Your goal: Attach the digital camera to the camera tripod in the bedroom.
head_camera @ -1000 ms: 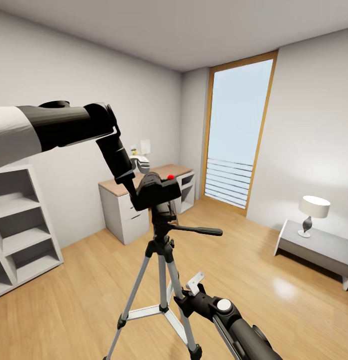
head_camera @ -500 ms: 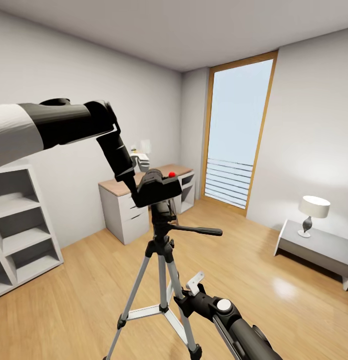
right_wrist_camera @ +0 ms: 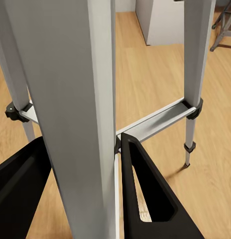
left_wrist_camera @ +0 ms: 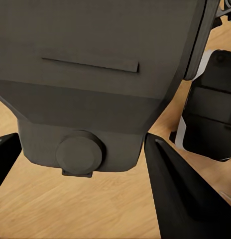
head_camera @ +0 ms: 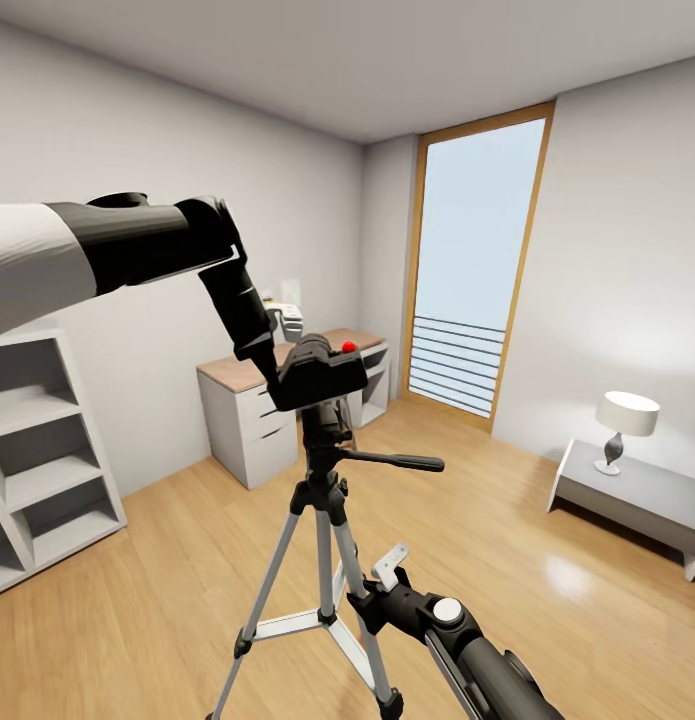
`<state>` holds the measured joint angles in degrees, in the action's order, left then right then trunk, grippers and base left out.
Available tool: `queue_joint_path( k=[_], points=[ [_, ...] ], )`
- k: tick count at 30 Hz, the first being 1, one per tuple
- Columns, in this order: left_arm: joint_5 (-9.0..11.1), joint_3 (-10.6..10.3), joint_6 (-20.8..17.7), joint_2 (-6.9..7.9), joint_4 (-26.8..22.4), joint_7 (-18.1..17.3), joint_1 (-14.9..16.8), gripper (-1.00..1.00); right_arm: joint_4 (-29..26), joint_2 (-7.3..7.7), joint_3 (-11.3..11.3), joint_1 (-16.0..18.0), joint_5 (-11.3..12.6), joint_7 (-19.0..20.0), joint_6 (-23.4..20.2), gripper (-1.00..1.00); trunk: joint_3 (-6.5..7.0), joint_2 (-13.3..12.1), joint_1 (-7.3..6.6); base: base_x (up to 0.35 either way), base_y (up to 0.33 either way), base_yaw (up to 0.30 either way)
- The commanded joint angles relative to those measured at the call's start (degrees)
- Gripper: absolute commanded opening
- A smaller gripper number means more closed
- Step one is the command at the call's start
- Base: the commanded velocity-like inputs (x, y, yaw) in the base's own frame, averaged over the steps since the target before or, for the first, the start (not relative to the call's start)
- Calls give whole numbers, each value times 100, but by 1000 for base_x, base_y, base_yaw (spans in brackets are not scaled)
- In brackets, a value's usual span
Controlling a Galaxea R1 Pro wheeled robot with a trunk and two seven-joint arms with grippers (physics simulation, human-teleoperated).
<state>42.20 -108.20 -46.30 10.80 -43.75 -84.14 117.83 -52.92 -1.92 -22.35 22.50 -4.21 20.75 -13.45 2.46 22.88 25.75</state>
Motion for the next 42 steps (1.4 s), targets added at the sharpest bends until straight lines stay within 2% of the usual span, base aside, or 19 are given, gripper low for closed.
queue_joint_path(
  k=[1, 8, 15, 20, 42],
  points=[
    [32, -28, -46, -3, -1, -5, 8, -100, 1, -2, 2, 0, -115, 16, -8, -100, -4, 4, 3, 0, 0, 0],
    [34, -52, -39, -26, 13, -6, -17, -100, 1, -1, 2, 0, -115, 16, -8, -100, -4, 4, 3, 0, 0, 0],
    [38, -324, -33, -106, 8, -10, -25, -100, 1, 1, 2, 0, -115, 16, -8, -100, -4, 4, 3, 0, 0, 0],
    [41, -419, -24, -136, -15, -13, -16, -100, 1, -1, 2, 0, -115, 16, -8, -100, -4, 4, 3, 0, 0, 0],
    [43, -462, -20, -120, -31, -15, -6, -100, 1, -1, 2, 0, -115, 16, -8, -100, -4, 4, 3, 0, 0, 0]
  ],
)
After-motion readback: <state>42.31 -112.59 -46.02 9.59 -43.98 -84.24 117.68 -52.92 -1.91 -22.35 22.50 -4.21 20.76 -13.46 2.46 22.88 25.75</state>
